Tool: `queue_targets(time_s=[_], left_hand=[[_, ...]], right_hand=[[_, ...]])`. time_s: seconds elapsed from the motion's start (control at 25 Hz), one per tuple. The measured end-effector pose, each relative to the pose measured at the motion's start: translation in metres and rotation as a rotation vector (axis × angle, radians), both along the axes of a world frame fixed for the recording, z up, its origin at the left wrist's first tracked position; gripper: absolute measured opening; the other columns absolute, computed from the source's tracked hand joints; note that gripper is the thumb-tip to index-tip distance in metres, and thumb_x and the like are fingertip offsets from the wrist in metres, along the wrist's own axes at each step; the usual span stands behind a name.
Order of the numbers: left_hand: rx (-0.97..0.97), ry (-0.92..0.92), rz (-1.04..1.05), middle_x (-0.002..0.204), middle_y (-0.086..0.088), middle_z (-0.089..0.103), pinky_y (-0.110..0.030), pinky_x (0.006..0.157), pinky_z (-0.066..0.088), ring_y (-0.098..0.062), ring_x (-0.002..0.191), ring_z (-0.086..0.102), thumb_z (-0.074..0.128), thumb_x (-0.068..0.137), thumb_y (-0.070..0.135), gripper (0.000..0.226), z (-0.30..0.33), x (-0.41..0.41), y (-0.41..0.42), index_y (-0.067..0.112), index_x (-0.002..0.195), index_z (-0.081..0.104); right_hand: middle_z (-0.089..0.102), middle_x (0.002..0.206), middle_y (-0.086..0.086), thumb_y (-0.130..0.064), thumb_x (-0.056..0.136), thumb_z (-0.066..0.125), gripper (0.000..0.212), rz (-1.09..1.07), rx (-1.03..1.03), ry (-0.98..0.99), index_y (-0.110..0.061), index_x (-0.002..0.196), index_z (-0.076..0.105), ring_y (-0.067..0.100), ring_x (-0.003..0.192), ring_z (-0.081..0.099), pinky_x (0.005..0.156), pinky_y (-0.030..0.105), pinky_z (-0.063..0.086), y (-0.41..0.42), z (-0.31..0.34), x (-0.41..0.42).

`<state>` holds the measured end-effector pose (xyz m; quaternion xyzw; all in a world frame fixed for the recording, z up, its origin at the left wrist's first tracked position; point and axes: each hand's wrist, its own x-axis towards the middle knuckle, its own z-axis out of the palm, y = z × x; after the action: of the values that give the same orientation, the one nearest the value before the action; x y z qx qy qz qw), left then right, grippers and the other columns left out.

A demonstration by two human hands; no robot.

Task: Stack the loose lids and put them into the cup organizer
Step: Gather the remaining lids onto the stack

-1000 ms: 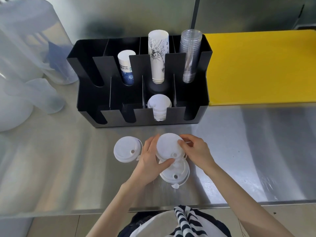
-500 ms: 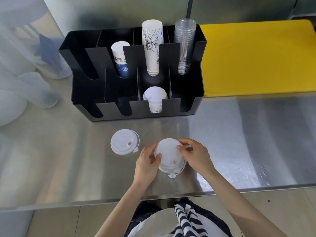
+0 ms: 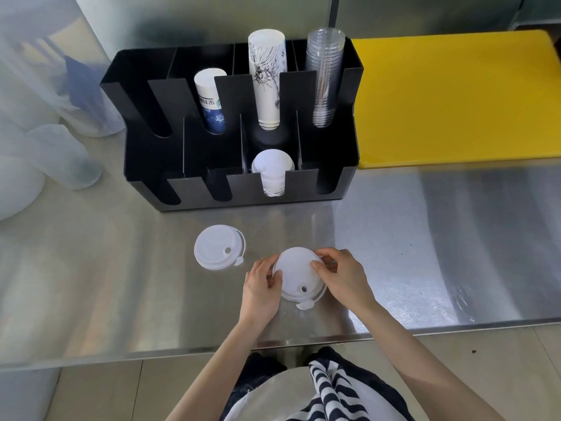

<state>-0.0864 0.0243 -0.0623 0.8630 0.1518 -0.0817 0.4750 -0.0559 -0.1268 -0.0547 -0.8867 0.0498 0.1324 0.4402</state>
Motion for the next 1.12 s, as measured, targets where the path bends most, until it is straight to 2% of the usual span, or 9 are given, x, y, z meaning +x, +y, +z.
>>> queue_targets(time_s=[0.28,0.52,0.68,0.84,1.0,1.12], left_hand=[[0.046,0.031,-0.029,0.129,-0.008,0.053,-0.039,0.099,0.039,-0.029,0.112,0.050,0.041,0.091,0.013,0.035,-0.001,0.004,-0.001,0.015,0.124,0.050],[0.046,0.009,-0.019,0.126,-0.009,0.055,-0.038,0.098,0.040,-0.029,0.110,0.051,0.043,0.091,0.014,0.034,-0.002,0.003,-0.001,0.015,0.124,0.050],[-0.001,0.021,0.010,0.120,-0.008,0.057,-0.027,0.089,0.039,-0.024,0.105,0.054,0.048,0.089,0.016,0.032,-0.002,0.003,0.002,0.014,0.121,0.052],[-0.034,0.016,0.019,0.114,-0.006,0.059,-0.024,0.085,0.039,-0.022,0.099,0.057,0.053,0.087,0.017,0.033,-0.004,-0.004,0.004,0.017,0.120,0.053],[-0.017,0.006,-0.003,0.116,-0.006,0.059,-0.019,0.082,0.038,-0.022,0.100,0.057,0.052,0.087,0.015,0.033,-0.006,-0.004,0.003,0.015,0.120,0.053],[0.003,-0.009,-0.033,0.116,-0.006,0.060,-0.014,0.078,0.037,-0.019,0.098,0.057,0.052,0.087,0.016,0.033,-0.005,-0.004,0.007,0.016,0.120,0.053]], right_hand=[[0.059,0.108,0.011,-0.025,0.085,0.056,0.025,-0.003,-0.007,0.018,-0.015,0.107,0.060,0.020,0.093,0.059,0.079,0.017,0.038,0.000,-0.003,0.000],[0.058,0.108,0.013,-0.026,0.084,0.057,0.025,-0.004,0.006,0.005,-0.014,0.107,0.060,0.022,0.091,0.059,0.080,0.022,0.040,0.001,-0.006,-0.002],[0.056,0.111,0.012,-0.027,0.084,0.058,0.030,-0.001,0.007,0.018,-0.015,0.111,0.057,0.022,0.092,0.059,0.080,0.022,0.041,0.000,-0.007,-0.005],[0.053,0.119,0.007,-0.026,0.084,0.058,0.037,0.046,-0.007,-0.047,-0.018,0.119,0.051,0.022,0.102,0.057,0.087,0.026,0.045,0.001,-0.006,-0.011],[0.055,0.119,0.005,-0.024,0.084,0.057,0.032,0.079,-0.008,-0.074,-0.018,0.116,0.055,0.019,0.103,0.056,0.085,0.020,0.040,0.001,-0.005,-0.011],[0.056,0.117,0.005,-0.024,0.084,0.057,0.031,0.087,-0.016,-0.073,-0.018,0.114,0.056,0.019,0.104,0.055,0.085,0.021,0.040,0.002,-0.005,-0.010]])
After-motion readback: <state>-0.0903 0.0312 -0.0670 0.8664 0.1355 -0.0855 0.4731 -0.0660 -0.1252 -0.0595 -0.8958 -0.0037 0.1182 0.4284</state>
